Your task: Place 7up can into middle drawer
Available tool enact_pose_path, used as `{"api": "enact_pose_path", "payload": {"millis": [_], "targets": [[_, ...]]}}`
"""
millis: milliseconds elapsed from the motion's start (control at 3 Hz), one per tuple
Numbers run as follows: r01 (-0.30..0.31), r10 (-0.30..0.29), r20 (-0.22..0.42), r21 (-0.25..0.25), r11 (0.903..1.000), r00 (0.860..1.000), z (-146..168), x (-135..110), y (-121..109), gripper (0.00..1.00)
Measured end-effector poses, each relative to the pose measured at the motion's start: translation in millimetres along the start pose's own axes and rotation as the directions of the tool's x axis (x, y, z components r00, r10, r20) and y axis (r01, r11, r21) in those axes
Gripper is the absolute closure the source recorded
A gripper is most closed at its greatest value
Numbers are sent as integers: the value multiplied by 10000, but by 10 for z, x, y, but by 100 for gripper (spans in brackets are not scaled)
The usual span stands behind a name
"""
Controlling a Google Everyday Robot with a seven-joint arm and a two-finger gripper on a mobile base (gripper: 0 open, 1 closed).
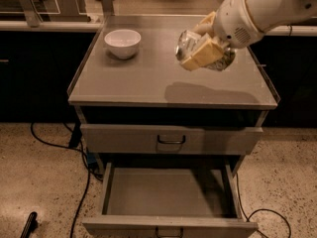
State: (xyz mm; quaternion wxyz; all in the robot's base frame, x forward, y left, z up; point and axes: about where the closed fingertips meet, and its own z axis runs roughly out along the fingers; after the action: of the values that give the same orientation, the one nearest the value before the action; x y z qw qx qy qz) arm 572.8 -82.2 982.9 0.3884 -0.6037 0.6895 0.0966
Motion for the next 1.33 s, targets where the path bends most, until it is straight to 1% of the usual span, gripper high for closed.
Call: {"api": "enact_pose_path", "payload": {"millis": [333,667,1000,1333], "targets": [[-539,488,773,648,9964,9958,-63,42,350,100],[-1738,1553,1368,1360,9753,9784,-52,377,664,100],[-3033,2902,1178,1157,9458,9497,300,1032,1039,100],[-3984,3928,835,657,9149,9158,659,1542,1275,100]]}}
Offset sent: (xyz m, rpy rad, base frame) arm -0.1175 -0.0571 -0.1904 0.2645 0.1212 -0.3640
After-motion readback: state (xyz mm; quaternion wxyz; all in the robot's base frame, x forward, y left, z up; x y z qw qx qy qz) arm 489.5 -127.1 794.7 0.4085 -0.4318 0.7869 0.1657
